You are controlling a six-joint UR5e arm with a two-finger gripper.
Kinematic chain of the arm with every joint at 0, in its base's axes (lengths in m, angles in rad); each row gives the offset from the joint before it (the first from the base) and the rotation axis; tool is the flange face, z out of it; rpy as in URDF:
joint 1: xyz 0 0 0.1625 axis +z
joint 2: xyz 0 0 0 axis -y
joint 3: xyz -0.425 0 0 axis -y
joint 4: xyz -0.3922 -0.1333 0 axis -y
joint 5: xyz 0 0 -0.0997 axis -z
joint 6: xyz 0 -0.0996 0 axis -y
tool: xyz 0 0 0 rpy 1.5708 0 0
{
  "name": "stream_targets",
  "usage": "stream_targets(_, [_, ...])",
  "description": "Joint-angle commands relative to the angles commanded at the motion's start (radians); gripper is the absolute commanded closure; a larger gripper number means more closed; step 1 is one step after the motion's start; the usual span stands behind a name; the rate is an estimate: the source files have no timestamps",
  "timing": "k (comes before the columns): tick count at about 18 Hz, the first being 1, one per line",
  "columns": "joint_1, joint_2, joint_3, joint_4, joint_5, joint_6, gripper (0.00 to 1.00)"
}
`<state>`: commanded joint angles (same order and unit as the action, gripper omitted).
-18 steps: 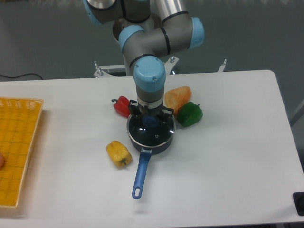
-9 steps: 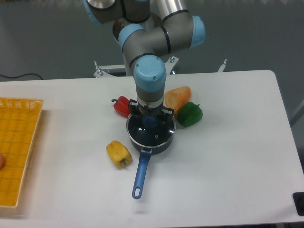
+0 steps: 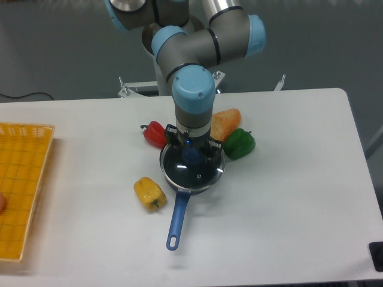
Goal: Open the lid
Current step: 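Lift the glass lid by its knob off the saucepan rim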
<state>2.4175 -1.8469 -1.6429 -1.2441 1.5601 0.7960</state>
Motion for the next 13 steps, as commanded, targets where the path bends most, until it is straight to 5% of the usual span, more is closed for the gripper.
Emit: stream_targets(13, [0.037,-0.003,0.014,0.000,0.005,0.250,0.38])
